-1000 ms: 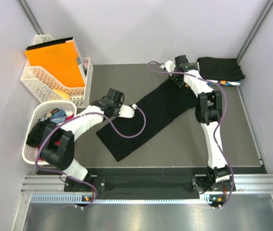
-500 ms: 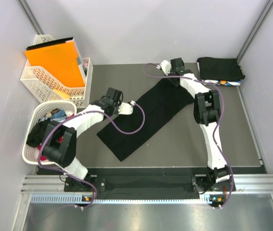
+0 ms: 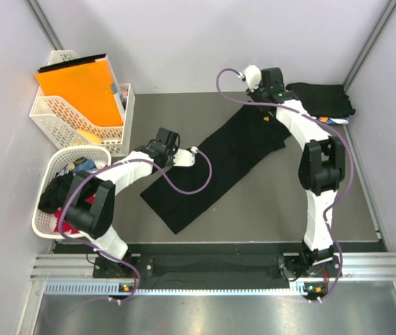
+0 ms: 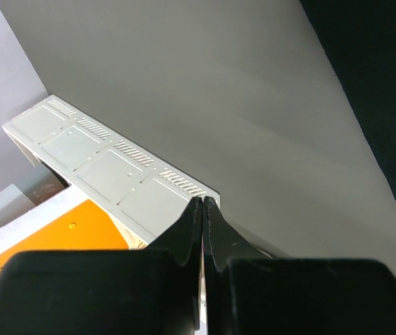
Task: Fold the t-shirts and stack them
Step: Rotate the tshirt 90 degrees
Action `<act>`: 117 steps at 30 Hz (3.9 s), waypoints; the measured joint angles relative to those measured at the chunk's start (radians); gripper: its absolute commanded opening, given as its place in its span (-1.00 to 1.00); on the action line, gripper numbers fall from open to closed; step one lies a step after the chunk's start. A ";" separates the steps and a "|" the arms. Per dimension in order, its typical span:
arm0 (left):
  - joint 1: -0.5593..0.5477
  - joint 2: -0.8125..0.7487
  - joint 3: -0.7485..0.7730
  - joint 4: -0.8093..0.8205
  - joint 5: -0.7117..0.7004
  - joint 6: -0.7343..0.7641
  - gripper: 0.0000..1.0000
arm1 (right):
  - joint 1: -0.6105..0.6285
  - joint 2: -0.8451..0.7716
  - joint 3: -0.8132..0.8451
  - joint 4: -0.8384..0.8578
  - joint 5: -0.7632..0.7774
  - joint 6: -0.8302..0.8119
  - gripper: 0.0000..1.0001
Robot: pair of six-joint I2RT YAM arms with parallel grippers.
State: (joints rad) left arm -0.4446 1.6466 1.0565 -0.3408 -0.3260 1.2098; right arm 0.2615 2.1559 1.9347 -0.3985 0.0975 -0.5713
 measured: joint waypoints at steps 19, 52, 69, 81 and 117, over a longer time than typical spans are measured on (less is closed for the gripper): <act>0.077 0.428 0.839 -0.406 0.567 -0.163 -0.03 | -0.236 -0.120 -0.272 -0.395 -0.329 0.082 -0.44; 0.163 0.871 1.225 -0.423 1.104 -0.410 0.68 | -0.328 -0.361 -0.362 -0.536 -0.417 0.006 -0.38; 0.153 0.899 1.226 -0.463 1.210 -0.549 0.67 | -0.328 -0.360 -0.341 -0.542 -0.422 0.006 -0.38; 0.153 0.932 1.240 -0.461 1.197 -0.671 0.65 | -0.328 -0.360 -0.335 -0.556 -0.433 0.006 -0.38; 0.142 0.946 1.240 -0.382 1.036 -0.930 -1.00 | -0.328 -0.346 -0.277 -0.591 -0.495 0.006 -0.40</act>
State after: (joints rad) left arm -0.3031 2.5923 2.2963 -0.7227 0.7097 0.2798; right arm -0.0666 1.8095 1.6581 -0.9890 -0.3973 -0.5655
